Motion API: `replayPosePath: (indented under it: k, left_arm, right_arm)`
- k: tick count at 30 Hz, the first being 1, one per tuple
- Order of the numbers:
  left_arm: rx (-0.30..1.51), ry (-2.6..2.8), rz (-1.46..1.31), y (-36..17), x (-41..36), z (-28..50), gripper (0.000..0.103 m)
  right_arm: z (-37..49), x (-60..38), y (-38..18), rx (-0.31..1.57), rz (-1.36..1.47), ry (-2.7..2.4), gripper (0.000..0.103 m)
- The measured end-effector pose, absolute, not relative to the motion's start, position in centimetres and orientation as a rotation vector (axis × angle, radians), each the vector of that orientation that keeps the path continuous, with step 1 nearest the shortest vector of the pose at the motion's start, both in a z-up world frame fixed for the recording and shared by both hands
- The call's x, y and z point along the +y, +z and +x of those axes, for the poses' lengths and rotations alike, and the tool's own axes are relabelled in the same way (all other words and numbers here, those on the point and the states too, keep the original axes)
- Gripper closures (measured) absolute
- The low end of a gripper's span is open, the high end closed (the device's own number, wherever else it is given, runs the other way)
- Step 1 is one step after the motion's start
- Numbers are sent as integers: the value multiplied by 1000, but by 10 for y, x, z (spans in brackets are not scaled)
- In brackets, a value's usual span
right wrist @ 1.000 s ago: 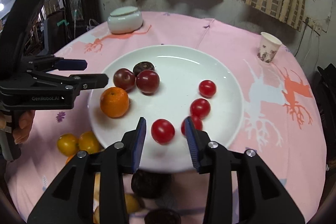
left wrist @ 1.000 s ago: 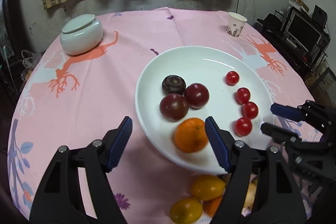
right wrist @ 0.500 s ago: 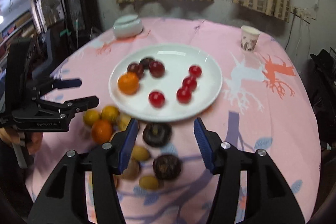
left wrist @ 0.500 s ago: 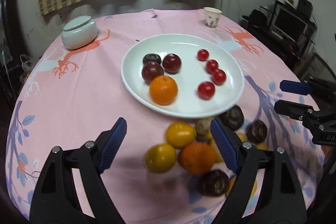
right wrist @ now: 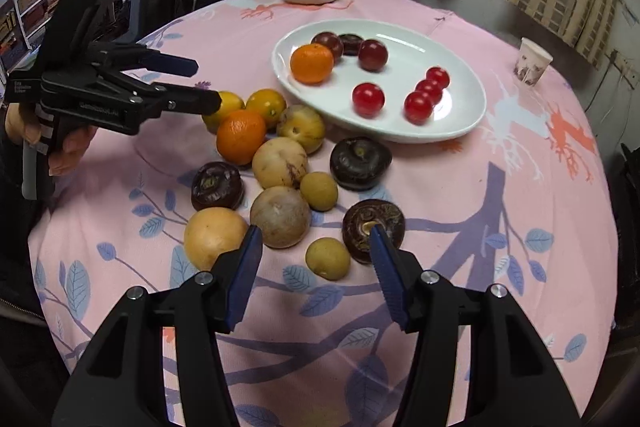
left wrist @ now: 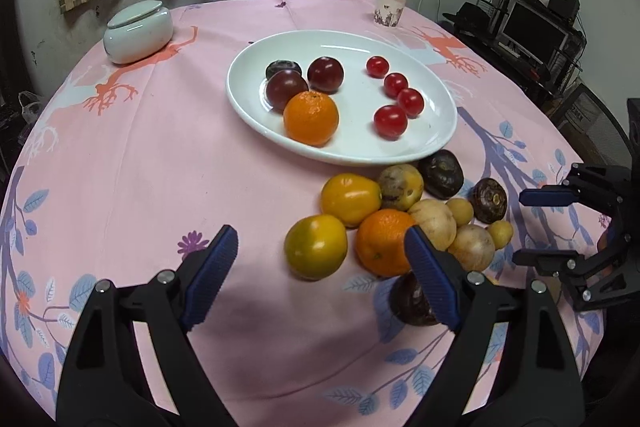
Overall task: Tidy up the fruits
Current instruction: 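Move both tools back toward the fruit pile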
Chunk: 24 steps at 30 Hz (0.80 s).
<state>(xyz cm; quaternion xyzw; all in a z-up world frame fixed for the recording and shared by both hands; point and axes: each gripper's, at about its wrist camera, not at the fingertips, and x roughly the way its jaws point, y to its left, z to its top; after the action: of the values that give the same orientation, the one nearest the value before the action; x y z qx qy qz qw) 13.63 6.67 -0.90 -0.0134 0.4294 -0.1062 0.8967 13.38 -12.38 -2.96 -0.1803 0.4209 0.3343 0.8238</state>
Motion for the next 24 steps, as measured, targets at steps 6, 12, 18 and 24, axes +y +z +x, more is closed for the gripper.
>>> replayPosePath:
  k: [6,12,18,24]
  left_arm:
    - [954,-196,17,-25,68,142,17]
    - [1002,-194,31,-39,74,146,23]
    - [992,-169,36,-43,71,149,30]
    - [970,-152,57,-48,64,154,38]
  right_arm:
    - [149,-141,-34,934,-280,720,46]
    - [146,-142,-32,929,-267,738,46]
    - [148,-145,-33,934,-274,706,46]
    - [156,-150,-35,945,-245,667,46]
